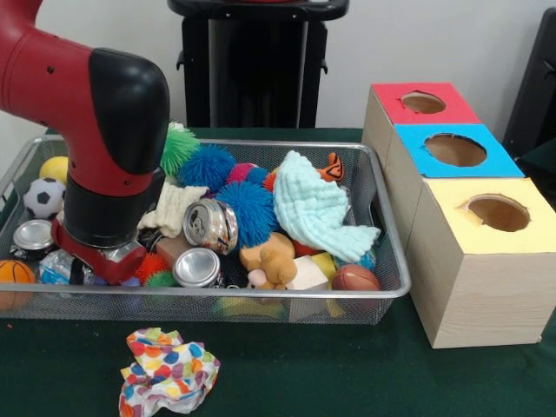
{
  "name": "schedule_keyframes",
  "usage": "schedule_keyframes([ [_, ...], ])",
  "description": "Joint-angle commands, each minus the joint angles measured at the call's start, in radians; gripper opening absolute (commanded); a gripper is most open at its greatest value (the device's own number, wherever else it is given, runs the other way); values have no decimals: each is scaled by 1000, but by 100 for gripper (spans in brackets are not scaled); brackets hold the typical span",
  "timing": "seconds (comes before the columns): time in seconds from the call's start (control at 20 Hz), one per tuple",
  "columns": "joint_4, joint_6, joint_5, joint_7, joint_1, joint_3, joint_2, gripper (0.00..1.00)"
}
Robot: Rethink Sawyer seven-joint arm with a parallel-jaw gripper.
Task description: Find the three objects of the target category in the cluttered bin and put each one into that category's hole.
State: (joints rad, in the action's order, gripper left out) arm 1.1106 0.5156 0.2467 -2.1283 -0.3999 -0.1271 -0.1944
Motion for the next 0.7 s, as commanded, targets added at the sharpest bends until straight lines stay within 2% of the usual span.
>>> schedule_keyframes([
  [0.05, 19, -31, 43, -46, 14, 22, 105, 100],
  [0.25, -18, 29, 46, -24, 23, -1, 108, 100],
  [0.4, -55, 158, 61, -46, 84, -100, 100, 100],
  [0.55, -15, 269, 44, -35, 121, -150, 19, 100],
  [0.6, -6, 339, 35, -11, 132, -165, -24, 100],
  [0.7, -11, 414, 33, 29, 145, -189, -71, 100],
])
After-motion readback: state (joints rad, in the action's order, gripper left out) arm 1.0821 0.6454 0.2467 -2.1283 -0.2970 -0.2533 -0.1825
